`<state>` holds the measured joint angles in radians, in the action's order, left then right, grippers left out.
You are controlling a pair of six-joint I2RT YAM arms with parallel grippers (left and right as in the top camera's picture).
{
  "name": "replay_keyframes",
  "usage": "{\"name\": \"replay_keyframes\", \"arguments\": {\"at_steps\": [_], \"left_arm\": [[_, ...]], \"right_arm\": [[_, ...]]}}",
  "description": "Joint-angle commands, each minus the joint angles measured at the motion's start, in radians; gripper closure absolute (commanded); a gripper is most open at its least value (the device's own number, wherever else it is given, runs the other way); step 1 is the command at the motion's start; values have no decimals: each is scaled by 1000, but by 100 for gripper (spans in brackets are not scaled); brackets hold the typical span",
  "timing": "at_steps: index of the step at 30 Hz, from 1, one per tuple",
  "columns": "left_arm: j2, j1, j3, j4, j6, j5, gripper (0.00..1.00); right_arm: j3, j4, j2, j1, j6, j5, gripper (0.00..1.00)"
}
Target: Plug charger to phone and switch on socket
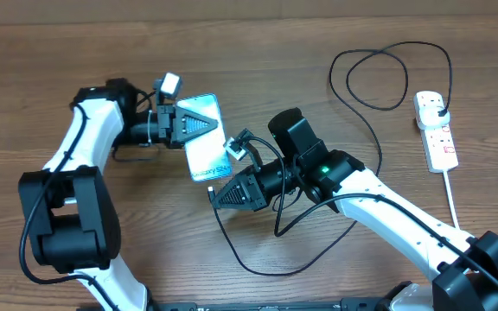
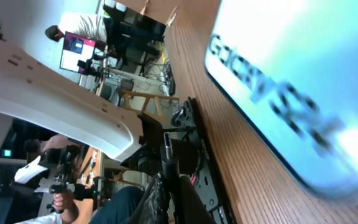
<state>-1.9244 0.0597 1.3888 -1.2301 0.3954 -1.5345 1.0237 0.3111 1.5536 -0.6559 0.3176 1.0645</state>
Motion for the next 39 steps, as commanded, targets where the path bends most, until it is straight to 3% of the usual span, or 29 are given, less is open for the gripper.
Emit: {"name": "replay_keyframes", "arguments": {"at_steps": [1, 7, 19, 39], "left_arm": [[15, -15, 21, 25, -90, -48, 96], [15, -14, 21, 32, -166, -48, 96], [15, -14, 21, 62, -253, -47, 96], [15, -76, 21, 354, -527, -46, 96]], "right_arm": [[-4, -8, 1, 18, 1, 25, 96], [-4, -3, 1, 93, 1, 32, 96], [-4, 32, 1, 94, 0, 36, 96], [-4, 32, 1, 94, 1, -19, 96]]}}
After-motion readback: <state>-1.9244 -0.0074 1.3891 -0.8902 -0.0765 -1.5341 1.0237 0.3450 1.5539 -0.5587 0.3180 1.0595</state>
